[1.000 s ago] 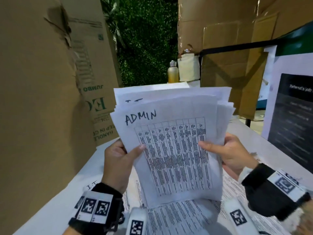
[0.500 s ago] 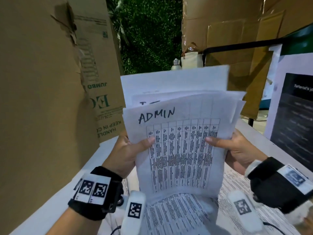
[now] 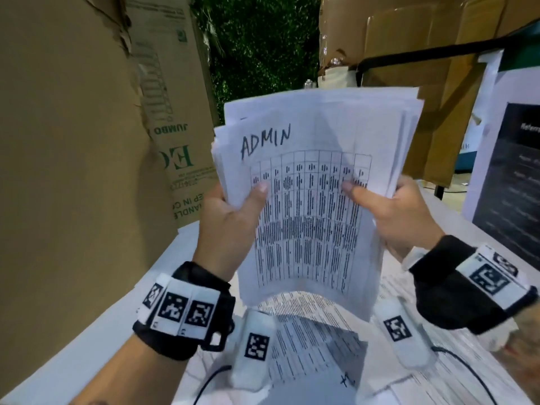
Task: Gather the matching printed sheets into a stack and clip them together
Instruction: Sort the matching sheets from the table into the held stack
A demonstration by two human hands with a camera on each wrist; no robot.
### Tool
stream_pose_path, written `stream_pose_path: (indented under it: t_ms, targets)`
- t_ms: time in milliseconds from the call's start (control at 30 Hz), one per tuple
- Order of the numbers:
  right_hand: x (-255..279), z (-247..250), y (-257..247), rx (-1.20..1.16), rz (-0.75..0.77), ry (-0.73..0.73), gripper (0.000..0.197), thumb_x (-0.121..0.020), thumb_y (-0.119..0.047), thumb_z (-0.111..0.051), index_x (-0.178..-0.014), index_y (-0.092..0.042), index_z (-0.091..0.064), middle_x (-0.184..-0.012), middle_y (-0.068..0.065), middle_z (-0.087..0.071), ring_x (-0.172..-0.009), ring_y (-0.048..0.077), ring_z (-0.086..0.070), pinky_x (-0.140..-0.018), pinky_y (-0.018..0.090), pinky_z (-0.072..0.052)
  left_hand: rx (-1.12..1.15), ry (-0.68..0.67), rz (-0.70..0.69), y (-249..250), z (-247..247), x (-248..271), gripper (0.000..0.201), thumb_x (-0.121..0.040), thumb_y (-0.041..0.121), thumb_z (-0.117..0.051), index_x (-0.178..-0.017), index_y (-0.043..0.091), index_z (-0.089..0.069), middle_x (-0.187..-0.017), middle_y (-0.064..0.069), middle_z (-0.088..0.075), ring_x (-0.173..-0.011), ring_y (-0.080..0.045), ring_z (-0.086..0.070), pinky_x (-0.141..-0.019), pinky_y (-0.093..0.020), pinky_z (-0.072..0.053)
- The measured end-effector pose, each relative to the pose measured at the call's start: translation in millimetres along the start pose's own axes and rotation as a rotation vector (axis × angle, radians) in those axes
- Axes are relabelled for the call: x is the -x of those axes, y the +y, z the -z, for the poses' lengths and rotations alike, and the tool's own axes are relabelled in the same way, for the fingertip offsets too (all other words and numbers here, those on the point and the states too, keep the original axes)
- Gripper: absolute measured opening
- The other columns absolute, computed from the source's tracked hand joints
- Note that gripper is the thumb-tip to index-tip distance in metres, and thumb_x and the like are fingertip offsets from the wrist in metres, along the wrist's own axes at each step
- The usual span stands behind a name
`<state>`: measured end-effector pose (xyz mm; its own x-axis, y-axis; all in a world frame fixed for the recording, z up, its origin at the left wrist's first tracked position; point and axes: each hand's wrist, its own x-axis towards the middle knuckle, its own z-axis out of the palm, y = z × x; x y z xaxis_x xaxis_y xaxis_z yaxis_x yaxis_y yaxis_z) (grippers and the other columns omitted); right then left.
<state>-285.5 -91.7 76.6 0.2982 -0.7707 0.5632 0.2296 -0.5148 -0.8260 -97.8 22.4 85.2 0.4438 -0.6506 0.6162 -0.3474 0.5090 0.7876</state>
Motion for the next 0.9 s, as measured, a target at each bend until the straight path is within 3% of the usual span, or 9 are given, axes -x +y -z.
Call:
stream_pose_path:
  t_ms: [133, 233, 400, 500, 567, 667, 733, 800, 900]
  targets:
    - [20, 1, 28, 0.164, -0.207, -0.102, 0.009, -0.080, -0.025, -0.074, -0.084, -0.021, -0.067, -0.080, -0.005, -0.075, -0.076, 0.024, -0.072, -0.083, 0.040, -0.058, -0.186, -0.279, 0.216, -30, 20, 26, 0.015, -0.092, 0.015, -0.070, -0.082, 0.025, -0.069, -0.072, 0.018, -0.073, -0.072, -0.005, -0.069, -0.069, -0.019, -0.054]
    - [37, 2, 40, 0.277, -0.365, -0.241, 0.045, -0.068, -0.051, -0.070, -0.064, -0.014, -0.044, -0.050, -0.005, -0.044, -0.045, 0.023, -0.041, -0.049, 0.033, -0.041, -0.356, -0.398, 0.299, -61, 31, 46, 0.039, -0.099, 0.021, -0.060, -0.064, 0.015, -0.043, -0.057, 0.005, -0.039, -0.054, -0.015, -0.038, -0.055, -0.026, -0.033]
    - [15, 7, 44, 0.133, -0.540, -0.134, 0.073, -0.080, -0.072, -0.041, -0.097, -0.006, -0.067, -0.084, 0.012, -0.071, -0.071, 0.030, -0.066, -0.063, 0.032, -0.048, -0.249, -0.113, 0.347, -69, 52, 38, 0.031, -0.093, 0.028, -0.066, -0.083, -0.001, -0.065, -0.072, -0.010, -0.062, -0.067, -0.021, -0.060, -0.065, -0.031, -0.046]
    - [15, 19, 67, 0.636, -0.711, -0.349, 0.058, -0.091, -0.063, -0.043, -0.101, -0.008, -0.061, -0.081, 0.009, -0.060, -0.061, 0.020, -0.055, -0.056, 0.027, -0.040, -0.180, 0.069, 0.397, -71, 73, 38, 0.010, -0.094, 0.013, -0.067, -0.094, 0.005, -0.073, -0.073, 0.005, -0.078, -0.072, -0.017, -0.075, -0.060, -0.023, -0.055]
    - [23, 19, 82, 1.078, -0.704, -0.588, 0.059, -0.083, -0.068, -0.051, -0.104, -0.014, -0.057, -0.101, 0.011, -0.059, -0.076, 0.019, -0.058, -0.063, 0.028, -0.042, -0.145, 0.148, 0.446, -77, 87, 42, 0.011, -0.094, 0.012, -0.067, -0.101, 0.008, -0.074, -0.081, 0.007, -0.081, -0.086, -0.022, -0.075, -0.070, -0.028, -0.055]
    - [32, 6, 95, 1.286, -0.680, -0.693, 0.092, -0.061, -0.079, -0.064, -0.121, -0.013, -0.046, -0.125, 0.005, -0.059, -0.103, 0.024, -0.059, -0.082, 0.032, -0.049, -0.124, 0.165, 0.486, -78, 99, 49, 0.011, -0.093, 0.013, -0.067, -0.101, 0.007, -0.072, -0.087, -0.002, -0.081, -0.094, -0.029, -0.073, -0.078, -0.031, -0.053]
    - [34, -4, 95, 1.324, -0.645, -0.745, 0.095, -0.053, -0.081, -0.068, -0.115, -0.012, -0.049, -0.114, 0.005, -0.064, -0.099, 0.025, -0.062, -0.080, 0.034, -0.051, -0.161, 0.149, 0.489, -75, 100, 54, 0.020, -0.094, 0.012, -0.065, -0.097, -0.008, -0.066, -0.082, -0.014, -0.073, -0.077, -0.027, -0.073, -0.060, -0.024, -0.054]
    - [33, -10, 96, 1.294, -0.642, -0.784, 0.073, -0.056, -0.073, -0.074, -0.092, -0.012, -0.056, -0.093, 0.003, -0.065, -0.089, 0.024, -0.064, -0.077, 0.032, -0.052, -0.240, 0.139, 0.480, -74, 100, 58, 0.027, -0.095, 0.013, -0.064, -0.094, -0.014, -0.062, -0.076, -0.017, -0.066, -0.060, -0.021, -0.063, -0.042, -0.017, -0.048]
    - [31, -14, 103, 1.179, -0.645, -0.753, 0.049, -0.063, -0.051, -0.083, -0.064, -0.017, -0.048, -0.073, 0.001, -0.058, -0.075, 0.023, -0.059, -0.069, 0.028, -0.050, -0.256, 0.142, 0.478, -79, 104, 58, 0.034, -0.094, 0.017, -0.066, -0.106, -0.015, -0.064, -0.093, -0.024, -0.071, -0.069, -0.026, -0.063, -0.045, -0.021, -0.049]
